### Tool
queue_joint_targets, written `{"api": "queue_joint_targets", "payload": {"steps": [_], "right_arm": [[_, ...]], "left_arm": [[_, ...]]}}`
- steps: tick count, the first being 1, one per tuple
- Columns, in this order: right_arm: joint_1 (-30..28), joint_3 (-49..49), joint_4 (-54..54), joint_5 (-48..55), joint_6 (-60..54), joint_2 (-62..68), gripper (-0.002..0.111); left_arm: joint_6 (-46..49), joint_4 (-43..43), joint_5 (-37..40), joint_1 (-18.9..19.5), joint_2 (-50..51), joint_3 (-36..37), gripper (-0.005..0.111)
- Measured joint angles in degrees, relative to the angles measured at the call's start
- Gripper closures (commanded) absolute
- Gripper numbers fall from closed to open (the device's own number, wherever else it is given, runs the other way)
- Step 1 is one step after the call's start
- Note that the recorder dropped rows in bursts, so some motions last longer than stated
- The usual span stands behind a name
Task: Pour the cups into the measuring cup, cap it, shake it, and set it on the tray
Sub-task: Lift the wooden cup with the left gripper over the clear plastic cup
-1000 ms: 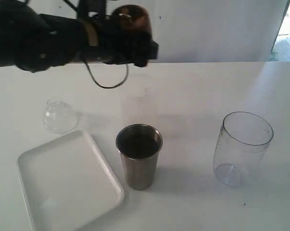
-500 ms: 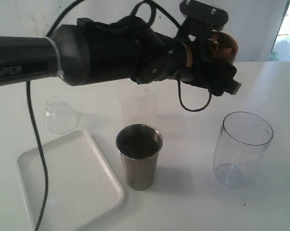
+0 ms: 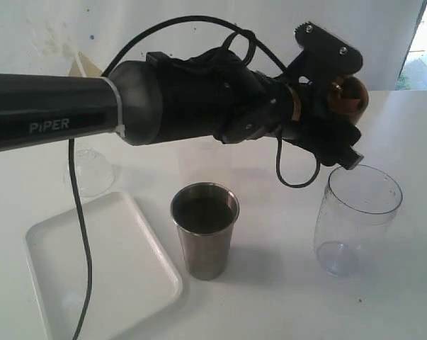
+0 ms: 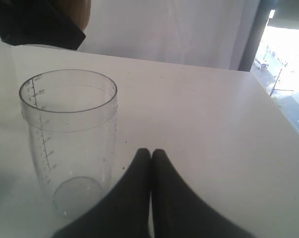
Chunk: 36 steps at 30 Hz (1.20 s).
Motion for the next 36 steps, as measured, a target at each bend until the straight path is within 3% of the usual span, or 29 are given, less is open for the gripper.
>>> {"api": "queue_joint_targets", "payload": {"steps": [9,20,36], "right_arm": [[0.00,0.00,0.00,0.00,0.00,0.00,0.108],[0.00,0.00,0.00,0.00,0.00,0.00,0.108],[0.00,0.00,0.00,0.00,0.00,0.00,0.108]], "left_arm": [[2.94,0.11,-2.11,-0.79,0.09,-0.13,0.107],[19.37,0.11,-3.01,-3.08,0.09,-0.13,0.107],[33.04,2.68,-3.13,-3.08,0.09,-0.13,0.107]]}}
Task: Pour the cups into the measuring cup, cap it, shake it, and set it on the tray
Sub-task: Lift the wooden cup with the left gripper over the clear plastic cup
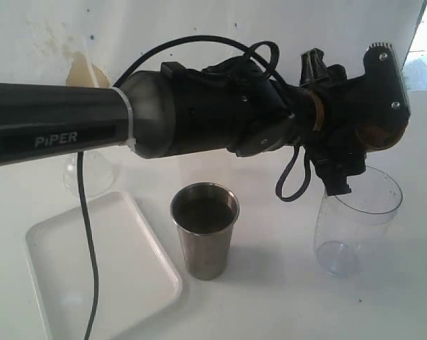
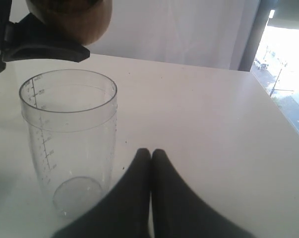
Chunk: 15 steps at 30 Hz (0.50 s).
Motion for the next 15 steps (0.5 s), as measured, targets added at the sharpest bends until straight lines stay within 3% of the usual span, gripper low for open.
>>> {"api": "queue_joint_targets", "payload": {"steps": [15], "right_arm": [[0.00,0.00,0.00,0.00,0.00,0.00,0.108]], "left_arm": [[0.43,0.37,-0.23,3.09,0.00,0.00,0.107]]}}
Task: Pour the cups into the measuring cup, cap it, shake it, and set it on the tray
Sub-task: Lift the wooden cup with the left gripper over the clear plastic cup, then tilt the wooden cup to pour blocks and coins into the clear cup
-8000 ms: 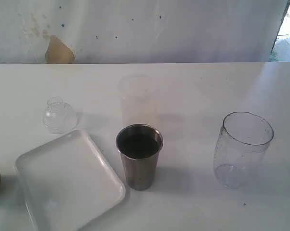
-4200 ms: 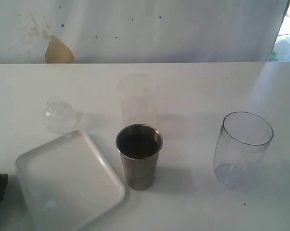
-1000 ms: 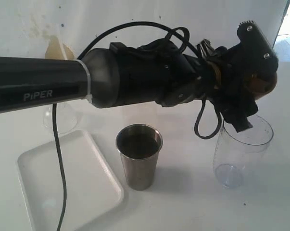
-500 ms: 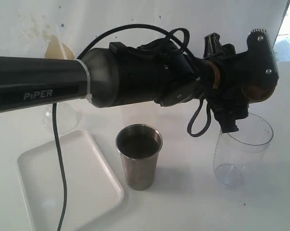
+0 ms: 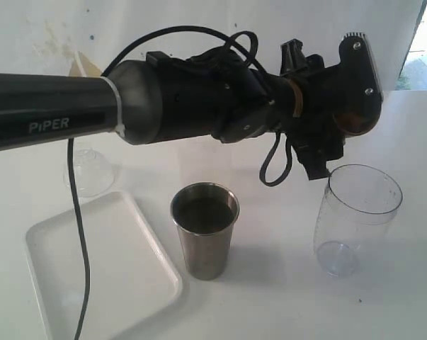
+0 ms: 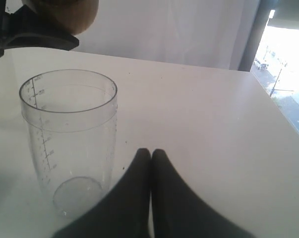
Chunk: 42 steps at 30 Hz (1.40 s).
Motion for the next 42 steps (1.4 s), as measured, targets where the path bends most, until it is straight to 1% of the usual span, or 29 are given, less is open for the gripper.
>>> {"api": "queue_joint_targets", "payload": {"steps": [13,21,27,38,42], "right_arm": [[0.00,0.00,0.00,0.00,0.00,0.00,0.108],[0.00,0.00,0.00,0.00,0.00,0.00,0.108],[0.00,0.00,0.00,0.00,0.00,0.00,0.108],[0.00,0.00,0.00,0.00,0.00,0.00,0.108],[0.00,0.00,0.00,0.00,0.00,0.00,0.108]], "left_arm": [[1.35,1.58,-1.53,-0.81,0.00,0.00,0.107],[11.69,1.70,-1.90,-2.12,0.00,0.00,0.107],[16.21,2.75,-1.90,-2.16,0.00,0.00,0.107],[27.28,3.04,-1.90,-2.16,0.00,0.00,0.107],[29.51,3.13,-1.90,-2.16,0.00,0.00,0.107]]}}
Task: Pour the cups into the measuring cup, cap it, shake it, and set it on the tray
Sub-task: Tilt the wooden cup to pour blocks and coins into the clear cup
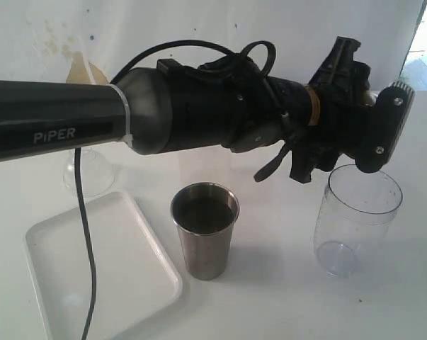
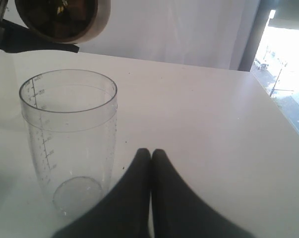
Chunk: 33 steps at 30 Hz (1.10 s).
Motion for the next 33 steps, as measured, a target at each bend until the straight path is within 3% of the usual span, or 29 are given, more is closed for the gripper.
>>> {"api": "queue_joint_targets", "payload": {"steps": [22,33], "right_arm": [[0.00,0.00,0.00,0.00,0.00,0.00,0.108],[0.00,0.00,0.00,0.00,0.00,0.00,0.108]], "left_arm": [[0.64,0.14,-4.21,0.00,0.00,0.00,0.107],[0.73,10.48,-4.79,0.00,1.42,0.00,0.107]]}}
